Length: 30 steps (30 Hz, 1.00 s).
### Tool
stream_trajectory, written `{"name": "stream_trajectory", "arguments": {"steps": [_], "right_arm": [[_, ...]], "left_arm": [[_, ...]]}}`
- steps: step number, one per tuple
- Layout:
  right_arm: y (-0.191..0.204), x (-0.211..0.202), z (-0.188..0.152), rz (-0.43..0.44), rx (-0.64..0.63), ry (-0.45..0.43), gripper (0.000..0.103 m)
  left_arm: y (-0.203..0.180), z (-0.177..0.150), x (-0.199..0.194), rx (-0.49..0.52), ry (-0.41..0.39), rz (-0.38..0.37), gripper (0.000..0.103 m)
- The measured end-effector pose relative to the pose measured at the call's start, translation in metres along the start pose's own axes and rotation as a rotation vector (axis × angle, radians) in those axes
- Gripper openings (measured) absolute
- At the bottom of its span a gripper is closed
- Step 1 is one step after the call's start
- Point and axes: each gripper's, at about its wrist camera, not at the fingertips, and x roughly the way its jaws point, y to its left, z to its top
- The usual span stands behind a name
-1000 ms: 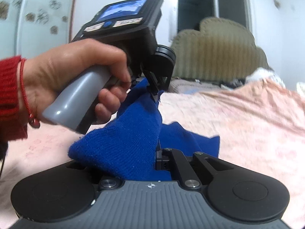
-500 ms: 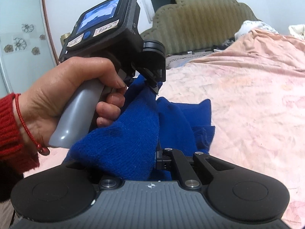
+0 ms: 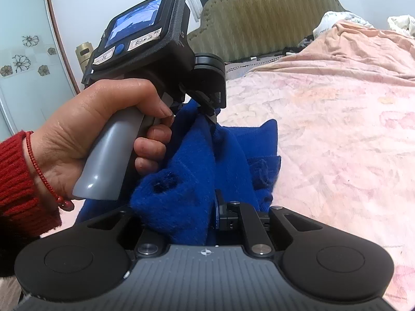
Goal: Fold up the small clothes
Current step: 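Lift and fold the held sweater with both grippers, then open the left gripper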
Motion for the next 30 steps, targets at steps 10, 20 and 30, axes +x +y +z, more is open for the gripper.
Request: {"name": "stream_trajectory", "arguments": {"steps": [10, 20, 30], "right_arm": [[-0.022, 0.009, -0.002, 0.129, 0.231, 0.077, 0.014], [-0.050, 0.002, -0.008, 0.199, 0.424, 0.134, 0.027], [-0.062, -0.001, -0.011, 0.237, 0.520, 0.145, 0.027]], "left_arm": [[-0.003, 0.008, 0.004, -0.020, 0.006, -0.048, 0.030], [-0.003, 0.019, -0.021, 0.004, -0.104, -0.064, 0.078], [0.045, -0.041, -0.069, 0.052, -0.098, -0.013, 0.080]]}}
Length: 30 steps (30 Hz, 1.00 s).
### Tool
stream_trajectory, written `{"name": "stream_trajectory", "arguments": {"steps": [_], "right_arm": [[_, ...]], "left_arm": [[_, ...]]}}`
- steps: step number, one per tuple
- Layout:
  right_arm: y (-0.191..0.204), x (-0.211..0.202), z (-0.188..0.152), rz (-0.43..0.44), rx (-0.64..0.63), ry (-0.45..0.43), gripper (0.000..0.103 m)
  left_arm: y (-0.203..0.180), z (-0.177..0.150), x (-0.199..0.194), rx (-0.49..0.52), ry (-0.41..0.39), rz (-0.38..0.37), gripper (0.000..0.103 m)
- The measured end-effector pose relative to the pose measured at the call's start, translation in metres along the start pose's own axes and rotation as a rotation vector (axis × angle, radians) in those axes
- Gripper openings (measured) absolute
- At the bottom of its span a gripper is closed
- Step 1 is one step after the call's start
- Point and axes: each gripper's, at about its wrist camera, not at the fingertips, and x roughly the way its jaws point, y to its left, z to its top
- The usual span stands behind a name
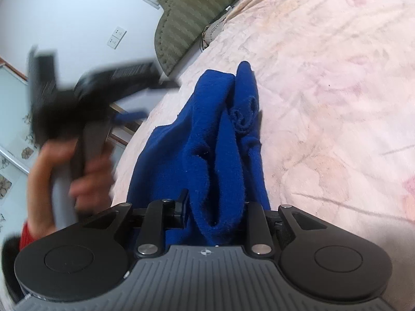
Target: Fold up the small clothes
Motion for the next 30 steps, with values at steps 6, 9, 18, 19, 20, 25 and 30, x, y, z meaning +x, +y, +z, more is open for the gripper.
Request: {"name": "stream_trajectory", "arguments": {"steps": [6, 9, 18, 19, 20, 25, 30], "right_arm": [[-0.009, 0.004, 0.001, 0.035, 0.075, 0.016, 0.012], [-0.013, 0.004, 0.001, 0.024, 0.072, 0.019, 0.011], [0.004, -0.032, 0.010, -0.084, -0.145, -0.015, 0.055], [0.007, -0.034, 0.012, -0.109, -0.188, -0.028, 0.069], [0.009, -0.034, 0.014, -0.130, -0.219, -0.034, 0.074], [0.000, -0.015, 0.026, -0.124, -0.278, 0.020, 0.074], [-0.004, 0.005, 0.033, 0.007, -0.278, 0.091, 0.073]], "left_arm": [[0.038, -0.049, -0.036, -0.062, 0.005, 0.025, 0.082], [0.050, -0.069, -0.047, -0.092, 0.023, 0.024, 0.082], [0.075, -0.091, -0.060, -0.091, 0.018, -0.060, 0.083], [0.080, -0.092, -0.058, -0.116, 0.025, -0.090, 0.085], [0.085, -0.095, -0.056, -0.146, 0.035, -0.126, 0.085], [0.111, -0.111, -0.035, -0.315, 0.100, -0.369, 0.085], [0.122, -0.125, -0.023, -0.391, 0.089, -0.519, 0.085]]}}
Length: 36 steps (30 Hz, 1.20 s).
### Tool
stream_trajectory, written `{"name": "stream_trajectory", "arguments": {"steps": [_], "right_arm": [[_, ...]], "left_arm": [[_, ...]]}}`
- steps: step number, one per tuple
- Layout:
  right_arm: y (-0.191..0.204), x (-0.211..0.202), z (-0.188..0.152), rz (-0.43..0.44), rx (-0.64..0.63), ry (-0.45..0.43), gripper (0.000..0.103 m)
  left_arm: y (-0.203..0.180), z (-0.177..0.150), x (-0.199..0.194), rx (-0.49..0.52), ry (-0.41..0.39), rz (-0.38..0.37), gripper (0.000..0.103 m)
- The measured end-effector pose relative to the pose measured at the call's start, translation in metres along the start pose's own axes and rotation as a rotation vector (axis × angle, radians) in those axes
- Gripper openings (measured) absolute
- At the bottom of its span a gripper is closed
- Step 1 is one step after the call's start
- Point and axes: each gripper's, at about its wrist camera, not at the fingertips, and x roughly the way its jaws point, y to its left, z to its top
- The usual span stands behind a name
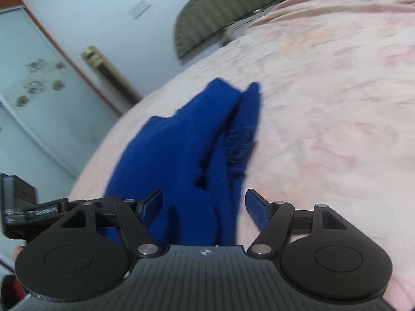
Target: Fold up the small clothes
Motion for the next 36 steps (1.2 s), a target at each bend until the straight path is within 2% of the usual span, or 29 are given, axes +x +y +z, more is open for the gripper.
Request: {"name": "stream_trajectory", "arguments": {"steps": [3, 5, 6, 7, 8, 9, 10, 12, 16, 22, 24, 26, 27, 30, 32, 34, 36], "right_arm": [[0.000, 0.012, 0.004, 0.091, 0.008, 0.029, 0.071], [-0.001, 0.020, 0.008, 0.133, 0.024, 0.039, 0.070], [-0.002, 0.021, 0.009, 0.136, 0.038, 0.041, 0.066], [-0.002, 0.023, 0.011, 0.133, 0.057, 0.045, 0.055], [-0.005, 0.024, 0.012, 0.120, 0.083, 0.054, 0.046], [-0.009, 0.025, 0.012, 0.101, 0.115, 0.063, 0.028], [-0.013, 0.024, 0.011, 0.099, 0.144, 0.063, 0.023], [-0.014, 0.022, 0.009, 0.106, 0.171, 0.053, 0.021], [0.000, 0.018, 0.007, 0.071, 0.144, 0.046, 0.019], [0.011, -0.001, 0.003, 0.081, 0.140, 0.052, 0.019], [0.012, -0.003, -0.001, 0.063, 0.122, 0.071, 0.019], [0.010, 0.000, -0.005, 0.005, 0.115, 0.098, 0.024], [0.010, 0.000, -0.008, -0.007, 0.110, 0.099, 0.031], [0.021, -0.014, -0.010, -0.055, 0.045, 0.074, 0.041], [0.032, -0.030, -0.012, -0.160, -0.032, 0.018, 0.043], [0.044, -0.047, -0.013, -0.273, -0.097, -0.067, 0.043], [0.058, -0.056, -0.016, -0.333, -0.182, -0.132, 0.043]], "left_arm": [[0.008, -0.002, 0.006, -0.047, 0.009, -0.116, 0.084], [0.010, -0.004, 0.010, -0.057, 0.005, -0.151, 0.084], [0.009, -0.004, 0.012, -0.052, -0.001, -0.149, 0.076], [0.008, -0.005, 0.013, -0.048, 0.001, -0.139, 0.053], [0.008, -0.005, 0.016, -0.045, 0.021, -0.124, 0.041], [0.010, -0.006, 0.018, -0.055, 0.034, -0.117, 0.029], [0.013, -0.007, 0.017, -0.069, 0.031, -0.118, 0.023], [0.014, -0.008, 0.015, -0.086, 0.024, -0.118, 0.018], [-0.003, -0.010, 0.004, -0.024, -0.016, -0.070, 0.014], [-0.022, -0.019, -0.017, 0.039, -0.025, -0.060, 0.013], [-0.028, -0.025, -0.014, 0.080, 0.000, -0.016, 0.014], [-0.033, -0.030, -0.010, 0.108, 0.022, 0.039, 0.018], [-0.035, -0.031, -0.011, 0.106, 0.024, 0.056, 0.019], [-0.041, -0.031, -0.023, 0.114, 0.012, 0.097, 0.033], [-0.046, -0.033, -0.033, 0.123, -0.003, 0.149, 0.044], [-0.051, -0.039, -0.044, 0.146, -0.041, 0.227, 0.063], [-0.055, -0.043, -0.050, 0.156, -0.070, 0.293, 0.066]]}}
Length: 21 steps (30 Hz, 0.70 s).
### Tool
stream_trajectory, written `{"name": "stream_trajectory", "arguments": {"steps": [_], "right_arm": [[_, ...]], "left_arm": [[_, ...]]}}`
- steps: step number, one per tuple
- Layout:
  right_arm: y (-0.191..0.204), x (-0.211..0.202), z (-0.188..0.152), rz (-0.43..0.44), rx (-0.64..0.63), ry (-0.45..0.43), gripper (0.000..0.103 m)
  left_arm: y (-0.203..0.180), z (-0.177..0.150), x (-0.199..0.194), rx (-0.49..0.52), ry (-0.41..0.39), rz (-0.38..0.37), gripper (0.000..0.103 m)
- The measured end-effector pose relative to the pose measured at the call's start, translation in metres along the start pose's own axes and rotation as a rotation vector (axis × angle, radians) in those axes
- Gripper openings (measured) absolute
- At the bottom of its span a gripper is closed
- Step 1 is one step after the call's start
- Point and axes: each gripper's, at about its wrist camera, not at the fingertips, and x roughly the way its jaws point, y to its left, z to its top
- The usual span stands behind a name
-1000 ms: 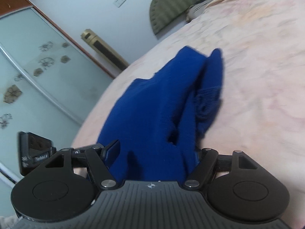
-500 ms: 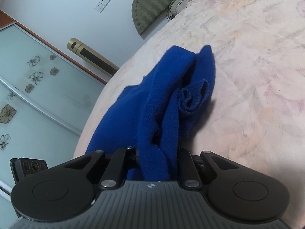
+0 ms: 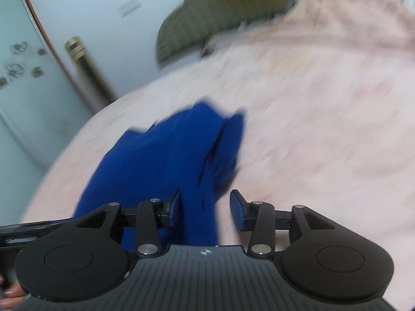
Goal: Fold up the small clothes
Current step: 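Pat the folded sweater flat and withdraw both open grippers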
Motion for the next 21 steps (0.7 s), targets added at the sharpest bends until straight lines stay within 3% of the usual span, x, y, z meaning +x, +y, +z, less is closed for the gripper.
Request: {"name": "stream_trajectory", "arguments": {"steps": [2, 5, 6, 9, 10, 13, 15, 17, 20, 21], "right_arm": [[0.018, -0.005, -0.001, -0.005, -0.111, -0.039, 0.043], [0.031, 0.008, -0.007, 0.033, -0.201, 0.010, 0.047], [0.029, 0.015, -0.008, 0.012, -0.206, 0.035, 0.040], [0.023, 0.013, -0.011, -0.046, -0.178, 0.042, 0.047], [0.024, 0.008, -0.010, -0.038, -0.173, 0.025, 0.047], [0.032, 0.000, -0.011, -0.013, -0.213, 0.001, 0.047], [0.036, 0.005, -0.019, -0.039, -0.256, 0.035, 0.047], [0.038, 0.011, -0.027, -0.100, -0.256, 0.073, 0.047], [0.040, 0.001, -0.028, -0.091, -0.215, 0.055, 0.050], [0.044, -0.005, -0.031, -0.092, -0.223, 0.043, 0.056]], "left_arm": [[0.000, -0.002, 0.001, -0.001, 0.012, 0.018, 0.066], [-0.002, -0.007, 0.003, -0.018, 0.045, 0.078, 0.066], [-0.004, -0.007, -0.002, -0.021, 0.032, 0.083, 0.066], [-0.013, -0.006, -0.021, 0.009, -0.049, 0.116, 0.067], [-0.017, -0.005, -0.022, 0.032, -0.058, 0.138, 0.074], [-0.023, -0.010, -0.004, 0.060, 0.006, 0.202, 0.076], [-0.024, -0.015, 0.003, 0.027, 0.040, 0.192, 0.076], [-0.028, -0.019, 0.001, 0.019, 0.034, 0.187, 0.076], [-0.038, -0.024, -0.003, 0.079, 0.016, 0.252, 0.076], [-0.040, -0.026, -0.003, 0.091, 0.017, 0.261, 0.076]]}}
